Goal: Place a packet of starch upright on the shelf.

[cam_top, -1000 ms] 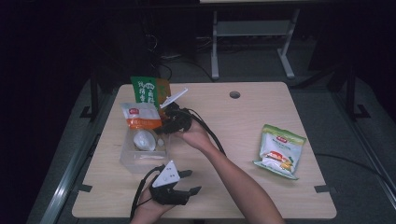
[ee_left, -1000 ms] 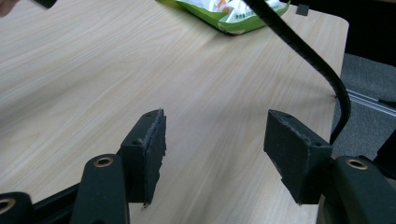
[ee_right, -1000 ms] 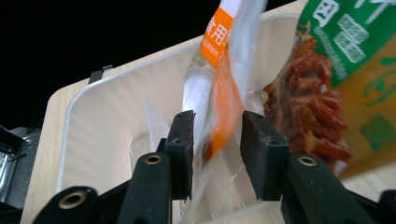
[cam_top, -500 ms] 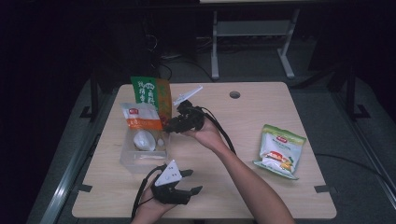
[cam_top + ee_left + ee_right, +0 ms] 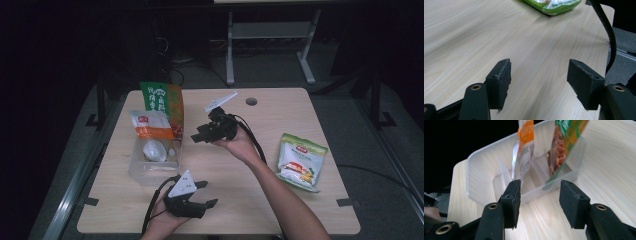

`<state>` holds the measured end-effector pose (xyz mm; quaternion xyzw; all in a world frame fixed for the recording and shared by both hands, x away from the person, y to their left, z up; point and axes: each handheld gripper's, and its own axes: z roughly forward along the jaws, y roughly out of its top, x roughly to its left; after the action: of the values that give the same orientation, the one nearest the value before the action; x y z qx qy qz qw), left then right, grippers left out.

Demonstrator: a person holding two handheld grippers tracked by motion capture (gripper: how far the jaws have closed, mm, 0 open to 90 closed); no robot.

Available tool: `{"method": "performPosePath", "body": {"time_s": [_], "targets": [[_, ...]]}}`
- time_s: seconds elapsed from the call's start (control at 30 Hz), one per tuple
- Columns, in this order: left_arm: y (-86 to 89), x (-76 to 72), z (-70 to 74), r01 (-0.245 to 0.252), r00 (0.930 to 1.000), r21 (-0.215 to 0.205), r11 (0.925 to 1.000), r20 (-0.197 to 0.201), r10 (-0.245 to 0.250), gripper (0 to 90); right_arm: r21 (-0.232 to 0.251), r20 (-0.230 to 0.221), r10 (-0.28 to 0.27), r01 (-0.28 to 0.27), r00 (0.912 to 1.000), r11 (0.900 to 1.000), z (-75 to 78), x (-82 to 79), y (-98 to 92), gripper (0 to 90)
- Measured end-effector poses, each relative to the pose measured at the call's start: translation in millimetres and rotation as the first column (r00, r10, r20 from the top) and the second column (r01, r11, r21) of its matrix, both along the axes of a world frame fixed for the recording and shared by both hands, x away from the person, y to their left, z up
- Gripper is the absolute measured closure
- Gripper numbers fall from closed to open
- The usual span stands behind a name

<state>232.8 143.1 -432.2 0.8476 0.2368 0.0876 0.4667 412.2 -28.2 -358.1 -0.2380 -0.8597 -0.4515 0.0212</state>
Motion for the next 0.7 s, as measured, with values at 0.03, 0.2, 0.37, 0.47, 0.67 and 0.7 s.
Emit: {"method": "performPosePath", "body": {"time_s": [0.03, 0.2, 0.37, 0.47, 0.67, 0.7], "targets": [[-0.5, 0.2, -0.4, 0.000, 1.0000, 0.000, 1.0000, -0.001, 0.000, 34.8, -0.004, -0.002, -0.004, 0.004, 1.0000, 1.000, -0.3, -0.4, -4.0, 49.3], [-2.0, 1.2, -1.2, 0.006, 1.0000, 0.009, 0.9999, 0.000, -0.006, 34.1, -0.007, -0.010, -0.036, 0.036, 0.9993, 0.999, -1.6, -3.2, -24.6, 46.6], [-3.5, 2.7, -2.5, 0.005, 1.0000, 0.009, 0.9999, -0.008, -0.005, 32.6, -0.007, -0.015, -0.059, 0.058, 0.9982, 0.998, -1.7, -6.1, -42.8, 44.2], [-4.3, 3.5, -3.3, 0.002, 0.9999, 0.006, 1.0000, -0.013, -0.002, 32.3, -0.011, -0.020, -0.080, 0.080, 0.9966, 0.997, -2.4, -8.0, -56.7, 42.3], [-5.6, 4.0, -3.7, -0.001, 0.9999, 0.005, 1.0000, -0.017, 0.001, 31.2, -0.010, -0.022, -0.112, 0.111, 0.9935, 0.994, -3.6, -11.5, -73.6, 39.7], [-5.8, 4.1, -3.6, -0.001, 0.9998, 0.007, 1.0000, -0.017, 0.001, 31.2, -0.010, -0.024, -0.115, 0.115, 0.9930, 0.993, -3.9, -12.2, -76.9, 39.7]]}}
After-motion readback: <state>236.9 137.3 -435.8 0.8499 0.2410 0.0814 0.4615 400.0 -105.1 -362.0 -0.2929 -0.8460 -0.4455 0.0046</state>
